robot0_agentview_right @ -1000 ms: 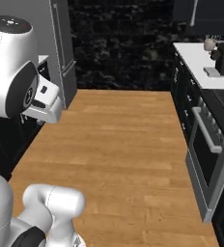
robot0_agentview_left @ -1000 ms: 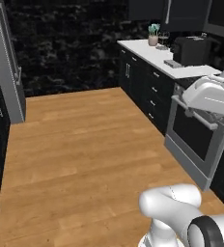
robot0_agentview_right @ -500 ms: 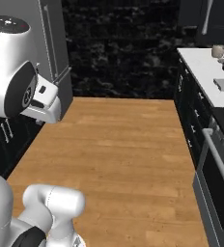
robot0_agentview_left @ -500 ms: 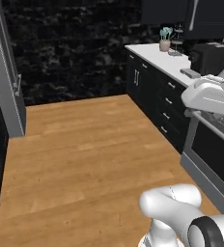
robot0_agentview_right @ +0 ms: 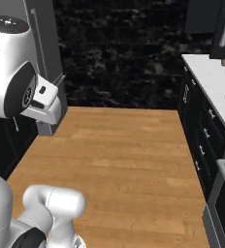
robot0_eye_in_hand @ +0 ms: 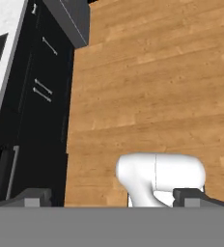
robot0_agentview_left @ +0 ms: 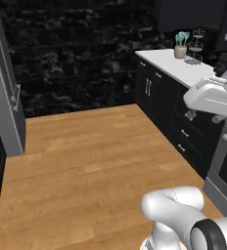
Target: Gather all objects into one cabinet and sort the glasses and bowls to opposite sides.
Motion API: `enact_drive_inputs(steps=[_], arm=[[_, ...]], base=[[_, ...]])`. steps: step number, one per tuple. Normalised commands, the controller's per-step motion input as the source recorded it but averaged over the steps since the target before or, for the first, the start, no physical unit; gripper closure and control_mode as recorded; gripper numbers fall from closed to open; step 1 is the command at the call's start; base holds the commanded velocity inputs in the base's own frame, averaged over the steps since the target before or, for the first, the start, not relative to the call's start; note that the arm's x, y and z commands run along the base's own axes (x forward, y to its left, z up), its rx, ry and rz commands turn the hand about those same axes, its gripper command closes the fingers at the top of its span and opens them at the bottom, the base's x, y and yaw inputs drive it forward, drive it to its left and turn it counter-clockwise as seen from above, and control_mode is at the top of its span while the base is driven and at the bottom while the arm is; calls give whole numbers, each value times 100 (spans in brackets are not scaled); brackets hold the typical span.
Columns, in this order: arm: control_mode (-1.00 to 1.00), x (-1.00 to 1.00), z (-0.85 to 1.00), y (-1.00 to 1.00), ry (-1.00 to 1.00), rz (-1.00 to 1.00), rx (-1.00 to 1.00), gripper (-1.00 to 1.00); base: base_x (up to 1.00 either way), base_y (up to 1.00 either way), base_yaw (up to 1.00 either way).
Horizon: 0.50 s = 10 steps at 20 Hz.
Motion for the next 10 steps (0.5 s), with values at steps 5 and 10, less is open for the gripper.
enact_drive_inputs(steps=[5,10], arm=[[100,0,0,0,0,0,0,-100],[100,0,0,0,0,0,0,-100]], base=[[100,0,0],[100,0,0]])
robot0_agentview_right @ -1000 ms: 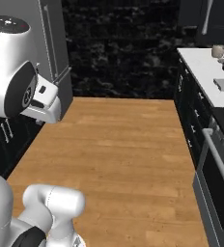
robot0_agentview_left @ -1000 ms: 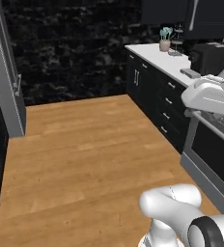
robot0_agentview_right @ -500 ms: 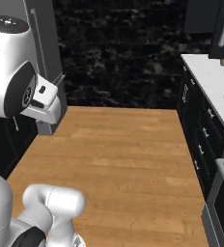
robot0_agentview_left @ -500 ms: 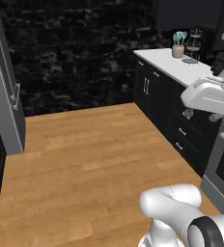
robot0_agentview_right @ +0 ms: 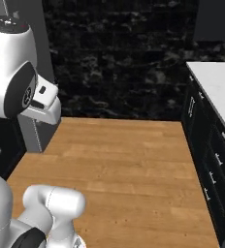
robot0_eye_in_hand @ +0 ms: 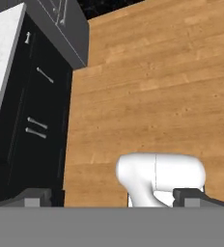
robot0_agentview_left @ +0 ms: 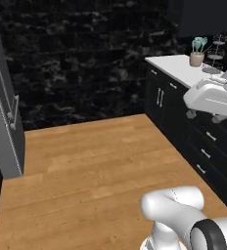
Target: Gather all objects into one cabinet and sort the glasses and bowls to opposite sides.
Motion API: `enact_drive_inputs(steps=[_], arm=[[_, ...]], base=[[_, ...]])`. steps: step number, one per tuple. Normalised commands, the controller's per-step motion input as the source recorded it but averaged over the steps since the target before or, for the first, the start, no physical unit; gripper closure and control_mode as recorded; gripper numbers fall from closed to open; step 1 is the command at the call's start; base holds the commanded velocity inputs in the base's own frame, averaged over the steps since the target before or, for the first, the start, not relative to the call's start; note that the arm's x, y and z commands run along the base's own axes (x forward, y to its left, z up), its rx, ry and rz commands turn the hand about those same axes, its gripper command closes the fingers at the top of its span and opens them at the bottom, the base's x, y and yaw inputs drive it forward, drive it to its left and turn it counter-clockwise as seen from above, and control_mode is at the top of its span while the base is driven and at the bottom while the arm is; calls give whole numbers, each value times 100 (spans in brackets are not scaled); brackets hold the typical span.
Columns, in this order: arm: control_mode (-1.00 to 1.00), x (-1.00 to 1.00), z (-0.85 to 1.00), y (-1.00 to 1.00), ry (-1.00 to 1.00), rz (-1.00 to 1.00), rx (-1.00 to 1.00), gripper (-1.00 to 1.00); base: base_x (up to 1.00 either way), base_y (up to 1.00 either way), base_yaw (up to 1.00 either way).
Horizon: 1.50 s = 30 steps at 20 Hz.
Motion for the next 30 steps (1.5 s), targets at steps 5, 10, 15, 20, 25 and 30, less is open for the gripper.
enact_drive_inputs(steps=[5,10,15,20,25,30], arm=[[100,0,0,0,0,0,0,-100],[100,0,0,0,0,0,0,-100],[100,0,0,0,0,0,0,-100],[100,0,0,0,0,0,0,-100],[100,0,0,0,0,0,0,-100],[100,0,0,0,0,0,0,-100]], base=[[100,-4,-7],[100,-1,-19],[81,-1,-31],[59,0,-45],[50,-1,-47],[35,0,-44]])
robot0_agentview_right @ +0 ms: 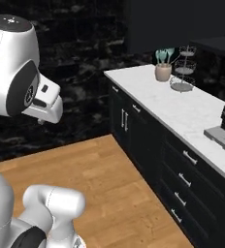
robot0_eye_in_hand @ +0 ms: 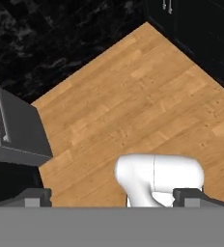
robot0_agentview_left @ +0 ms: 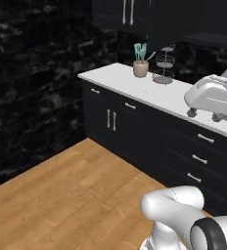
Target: Gather all objects into one cabinet and sort the glasses and bowls to opposite sides.
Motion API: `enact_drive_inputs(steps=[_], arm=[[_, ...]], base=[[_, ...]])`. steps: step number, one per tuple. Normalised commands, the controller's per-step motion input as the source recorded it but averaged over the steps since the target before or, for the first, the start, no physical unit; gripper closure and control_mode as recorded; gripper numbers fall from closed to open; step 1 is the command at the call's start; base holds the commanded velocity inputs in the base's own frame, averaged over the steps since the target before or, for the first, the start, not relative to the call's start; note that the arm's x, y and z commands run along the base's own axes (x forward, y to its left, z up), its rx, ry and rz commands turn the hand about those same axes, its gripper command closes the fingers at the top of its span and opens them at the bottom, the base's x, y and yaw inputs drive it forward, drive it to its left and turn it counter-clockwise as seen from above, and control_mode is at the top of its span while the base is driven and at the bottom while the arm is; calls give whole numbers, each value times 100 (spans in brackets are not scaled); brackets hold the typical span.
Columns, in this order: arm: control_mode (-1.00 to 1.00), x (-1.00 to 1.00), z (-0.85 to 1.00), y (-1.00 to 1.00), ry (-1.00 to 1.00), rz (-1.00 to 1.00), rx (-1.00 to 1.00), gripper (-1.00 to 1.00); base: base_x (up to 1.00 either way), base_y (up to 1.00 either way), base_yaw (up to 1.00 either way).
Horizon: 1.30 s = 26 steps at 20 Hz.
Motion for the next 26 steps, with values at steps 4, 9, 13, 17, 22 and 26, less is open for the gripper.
enact_drive_inputs(steps=[4,9,13,17,22,26], arm=[[100,0,0,0,0,0,0,-100],[100,0,0,0,0,0,0,-100],[100,0,0,0,0,0,0,-100],[100,0,0,0,0,0,0,-100],[100,0,0,0,0,0,0,-100],[100,0,0,0,0,0,0,-100]], base=[[24,0,-39],[10,0,-33],[0,0,-29],[0,0,-29],[0,0,-32],[5,0,-25]])
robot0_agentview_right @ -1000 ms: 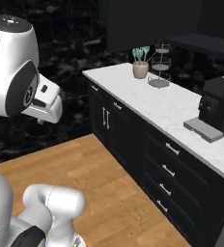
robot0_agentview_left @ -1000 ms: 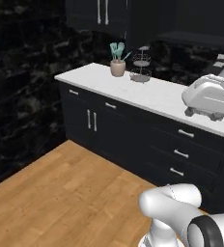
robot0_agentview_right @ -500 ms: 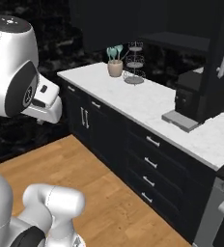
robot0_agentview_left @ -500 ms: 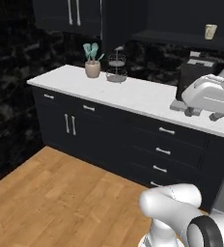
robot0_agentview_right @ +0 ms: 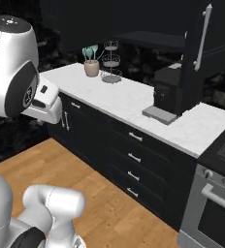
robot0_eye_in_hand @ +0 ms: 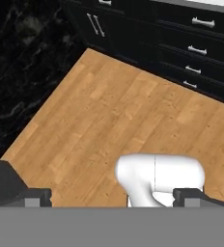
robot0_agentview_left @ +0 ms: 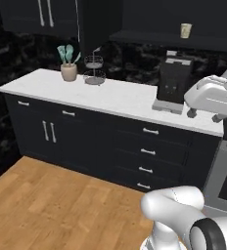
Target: Gather all objects into one cabinet and sort the glasses and bowls to opposite sides.
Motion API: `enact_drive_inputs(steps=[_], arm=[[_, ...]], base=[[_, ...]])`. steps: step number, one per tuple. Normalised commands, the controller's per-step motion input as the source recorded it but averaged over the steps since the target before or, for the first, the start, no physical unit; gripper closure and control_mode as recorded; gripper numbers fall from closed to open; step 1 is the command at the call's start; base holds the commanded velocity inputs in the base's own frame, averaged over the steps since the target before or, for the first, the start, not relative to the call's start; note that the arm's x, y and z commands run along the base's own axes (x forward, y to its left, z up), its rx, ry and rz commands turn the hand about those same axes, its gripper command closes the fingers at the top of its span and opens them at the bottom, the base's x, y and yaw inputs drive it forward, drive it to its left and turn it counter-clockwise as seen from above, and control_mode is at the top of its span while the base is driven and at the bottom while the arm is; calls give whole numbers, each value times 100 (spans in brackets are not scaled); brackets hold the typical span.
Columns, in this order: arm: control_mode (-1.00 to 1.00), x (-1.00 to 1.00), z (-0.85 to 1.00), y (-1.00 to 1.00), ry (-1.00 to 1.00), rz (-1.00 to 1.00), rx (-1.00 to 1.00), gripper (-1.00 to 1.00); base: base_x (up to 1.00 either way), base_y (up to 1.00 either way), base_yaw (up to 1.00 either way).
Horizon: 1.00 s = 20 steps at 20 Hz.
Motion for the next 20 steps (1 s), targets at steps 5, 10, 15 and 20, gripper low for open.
enact_drive_inputs(steps=[5,10,15,20], arm=[[100,0,0,0,0,0,0,-100],[100,0,0,0,0,0,0,-100],[100,0,0,0,0,0,0,-100],[100,0,0,0,0,0,0,-100]], base=[[63,-16,-11],[98,-45,-1],[84,-32,-9],[34,13,-39]])
